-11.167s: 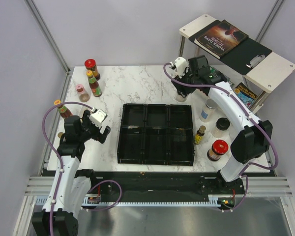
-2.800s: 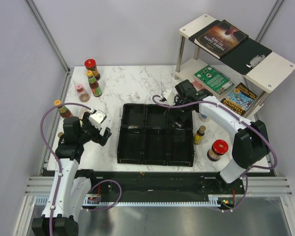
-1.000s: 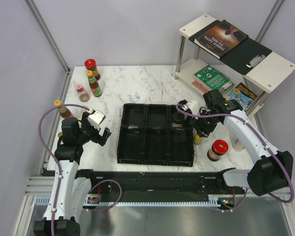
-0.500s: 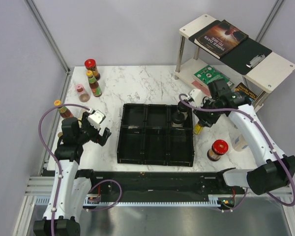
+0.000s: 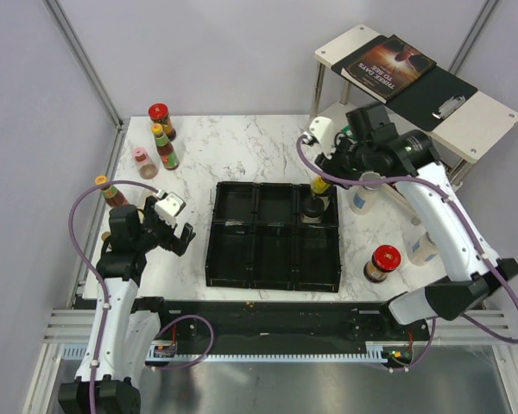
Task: Organize the condiment bottles
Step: Place the bottle in the storage box.
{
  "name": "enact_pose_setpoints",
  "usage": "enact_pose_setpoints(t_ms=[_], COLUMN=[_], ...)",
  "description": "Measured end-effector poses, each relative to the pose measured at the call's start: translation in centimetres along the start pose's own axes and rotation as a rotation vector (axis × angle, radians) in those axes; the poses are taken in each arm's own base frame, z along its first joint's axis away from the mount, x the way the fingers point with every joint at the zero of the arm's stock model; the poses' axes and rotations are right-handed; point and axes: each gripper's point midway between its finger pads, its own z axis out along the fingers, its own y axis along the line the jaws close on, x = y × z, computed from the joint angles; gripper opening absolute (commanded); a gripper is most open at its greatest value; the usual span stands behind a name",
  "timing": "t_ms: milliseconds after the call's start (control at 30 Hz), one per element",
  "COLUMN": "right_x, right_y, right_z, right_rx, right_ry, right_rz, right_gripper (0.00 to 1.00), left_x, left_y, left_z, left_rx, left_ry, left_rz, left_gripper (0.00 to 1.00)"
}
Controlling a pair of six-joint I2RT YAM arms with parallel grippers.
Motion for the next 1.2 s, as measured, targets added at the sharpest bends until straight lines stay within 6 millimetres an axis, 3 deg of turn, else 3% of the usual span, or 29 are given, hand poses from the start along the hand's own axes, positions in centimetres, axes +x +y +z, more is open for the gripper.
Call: enact_pose_setpoints(t_ms=[167,300,567,967,1067,1167,1200], right_x=[-3.5,-4.7,-3.8,-1.4,-0.6,-0.6,-0.6], right_y=[1.4,2.7,4.1,3.3,3.5,3.3,3.2], right_z=[4.6,7.9,14.3,20.1,21.1,21.5,21.7], right_rx=[-0.074,-0.117,-0.153,-0.118,-0.123,-0.112,-0.109], right_ry=[-0.002,0.016,0.109,0.195,0.215,0.209,0.205], right_rz=[-0.045,-0.072,-0.101,-0.098,-0.097,-0.1,-0.1], right_gripper=[0.0,0.0,0.0,0.01,0.13,0.43,0.48], left_x=[0.1,0.1,0.1,0.1,0.1,0.2,0.2], left_y=[0.0,0.0,0.0,0.1,0.1,0.2,0.2], left_z=[0.1,0.0,0.0,0.0,0.0,0.0,0.0], left_rx=[0.001,0.0,0.0,-0.002,-0.003,-0.003,-0.003], left_ry=[0.003,0.003,0.003,0.003,0.004,0.004,0.004], left_rz=[-0.002,-0.002,-0.003,-0.003,-0.002,0.001,0.001], left_gripper=[0.99,1.0,1.0,1.0,1.0,1.0,1.0])
